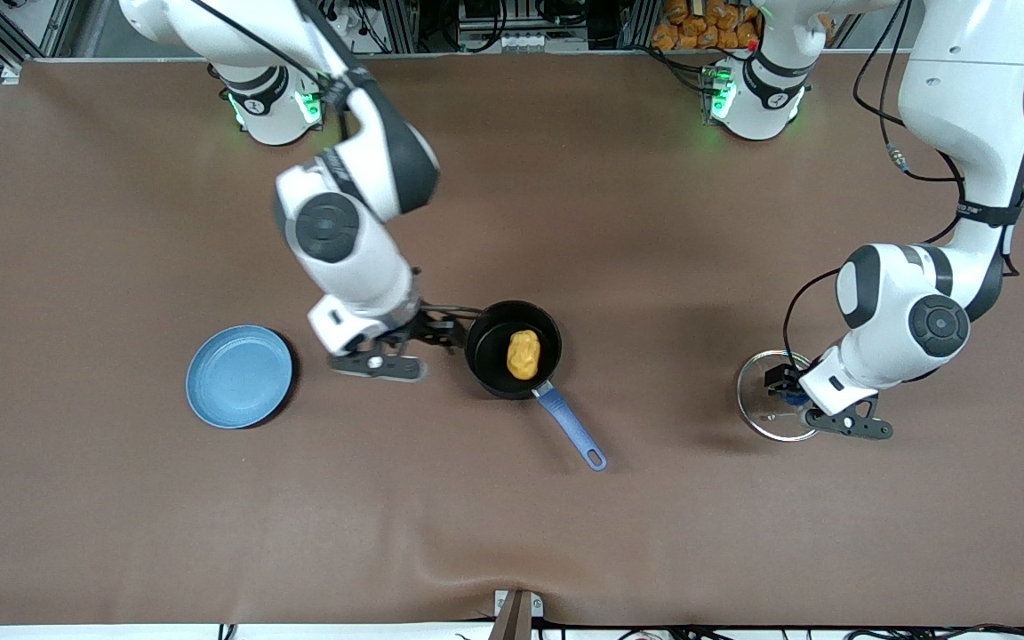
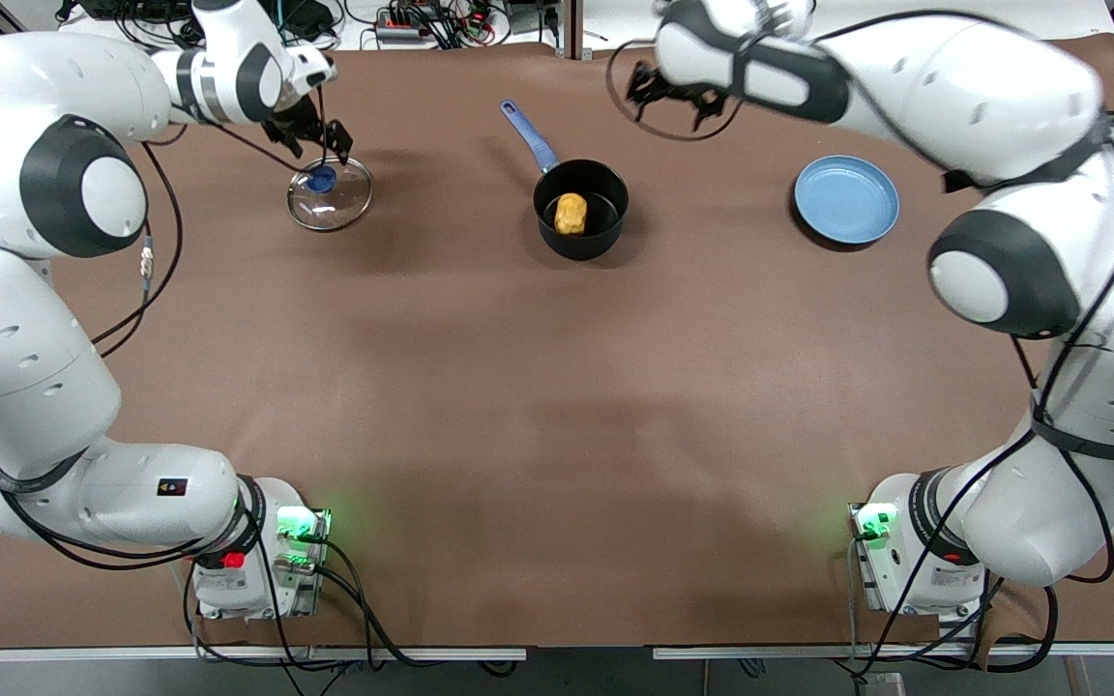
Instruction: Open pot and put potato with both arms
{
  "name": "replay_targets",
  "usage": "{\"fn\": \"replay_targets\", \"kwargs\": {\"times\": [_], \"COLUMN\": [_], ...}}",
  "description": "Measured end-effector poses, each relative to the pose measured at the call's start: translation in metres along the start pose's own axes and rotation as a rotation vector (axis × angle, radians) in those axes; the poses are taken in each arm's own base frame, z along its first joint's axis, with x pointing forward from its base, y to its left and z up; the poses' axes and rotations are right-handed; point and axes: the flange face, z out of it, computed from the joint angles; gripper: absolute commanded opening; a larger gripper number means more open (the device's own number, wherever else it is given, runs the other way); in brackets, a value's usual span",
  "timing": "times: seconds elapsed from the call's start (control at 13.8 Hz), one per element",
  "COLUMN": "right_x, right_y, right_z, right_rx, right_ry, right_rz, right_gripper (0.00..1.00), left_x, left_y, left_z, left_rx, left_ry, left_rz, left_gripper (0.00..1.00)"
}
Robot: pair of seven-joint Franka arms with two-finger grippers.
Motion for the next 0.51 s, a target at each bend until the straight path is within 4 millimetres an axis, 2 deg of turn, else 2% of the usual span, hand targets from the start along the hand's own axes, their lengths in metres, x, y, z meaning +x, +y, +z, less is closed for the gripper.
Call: {"fn": "replay_targets", "kwargs": {"times": [0.14, 0.22, 0.36, 0.51], "right_x": [0.013, 0.020, 0.036, 0.052], "right_y": [0.027, 0.038, 0.063, 0.107], "right_z": [-0.014, -0.017, -0.022, -0.031], "right_rx": [-0.005, -0.008, -0.018, -0.076], "right_ry": [0.005, 0.009, 0.018, -0.012], "right_rz": [0.018, 0.030, 0.066, 0.054], "right_gripper": [1.00, 1.00, 1.00, 1.00], "left_x": [0.014, 0.019, 0.023, 0.017], "left_y": [0.015, 0.019, 0.021, 0.024], "left_z": [-0.039, -0.066, -0.126, -0.189], "left_rx": [-0.013, -0.015, -0.011, -0.007], "left_ry": [-0.003, -0.004, -0.011, -0.027], "left_rz": [0.017, 0.016, -0.015, -0.038], "left_gripper": [1.00, 1.00, 1.00, 1.00]}}
